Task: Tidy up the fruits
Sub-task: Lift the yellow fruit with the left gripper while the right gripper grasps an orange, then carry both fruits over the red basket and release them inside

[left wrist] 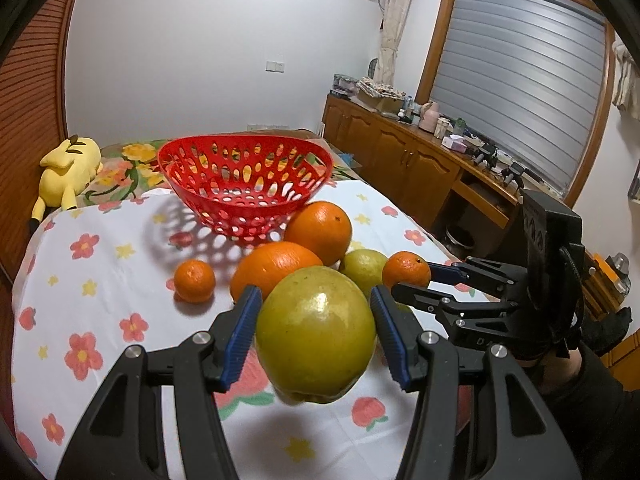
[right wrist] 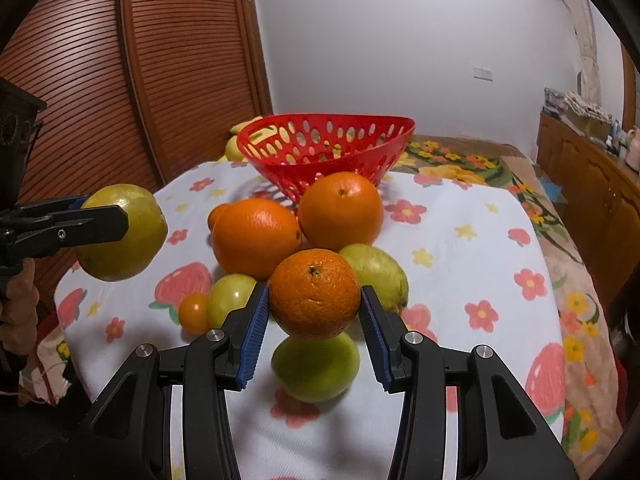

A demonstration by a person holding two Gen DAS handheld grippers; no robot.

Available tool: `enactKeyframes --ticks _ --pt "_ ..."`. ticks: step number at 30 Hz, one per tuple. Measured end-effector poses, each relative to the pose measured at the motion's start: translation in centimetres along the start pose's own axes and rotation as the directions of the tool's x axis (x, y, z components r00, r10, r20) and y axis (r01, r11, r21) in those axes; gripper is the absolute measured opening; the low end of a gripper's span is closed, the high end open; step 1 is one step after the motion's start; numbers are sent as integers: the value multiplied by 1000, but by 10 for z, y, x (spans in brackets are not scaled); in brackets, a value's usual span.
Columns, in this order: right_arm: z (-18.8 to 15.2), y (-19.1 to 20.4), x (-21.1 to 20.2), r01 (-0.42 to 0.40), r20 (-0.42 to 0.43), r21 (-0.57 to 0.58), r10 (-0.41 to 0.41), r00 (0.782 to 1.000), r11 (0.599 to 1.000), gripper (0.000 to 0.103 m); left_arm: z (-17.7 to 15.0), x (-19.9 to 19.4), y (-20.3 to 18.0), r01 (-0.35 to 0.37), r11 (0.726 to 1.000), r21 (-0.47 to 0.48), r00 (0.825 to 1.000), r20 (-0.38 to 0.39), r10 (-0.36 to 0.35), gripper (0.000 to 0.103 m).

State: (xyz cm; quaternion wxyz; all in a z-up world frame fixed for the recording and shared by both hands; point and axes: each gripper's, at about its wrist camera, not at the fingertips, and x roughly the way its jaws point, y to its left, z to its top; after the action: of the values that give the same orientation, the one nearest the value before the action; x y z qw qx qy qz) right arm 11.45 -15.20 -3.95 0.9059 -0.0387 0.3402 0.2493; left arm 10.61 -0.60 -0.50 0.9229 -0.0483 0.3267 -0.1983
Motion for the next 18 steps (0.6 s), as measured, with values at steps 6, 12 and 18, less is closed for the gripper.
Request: enactKeyframes --ticks 6,12,18 --pt "14 -1 8 -5 7 -9 5 1000 1000 46 17 5 7 -6 1000 6 1000 14 5 55" --pt "31 -2 15 -6 22 -22 6 1000 1000 46 35 14 16 -13 1000 14 1000 26 12 55" --pt "46 -10 24 -15 38 -11 15 999 1000 46 54 22 23 -27 999 19 999 36 26 55"
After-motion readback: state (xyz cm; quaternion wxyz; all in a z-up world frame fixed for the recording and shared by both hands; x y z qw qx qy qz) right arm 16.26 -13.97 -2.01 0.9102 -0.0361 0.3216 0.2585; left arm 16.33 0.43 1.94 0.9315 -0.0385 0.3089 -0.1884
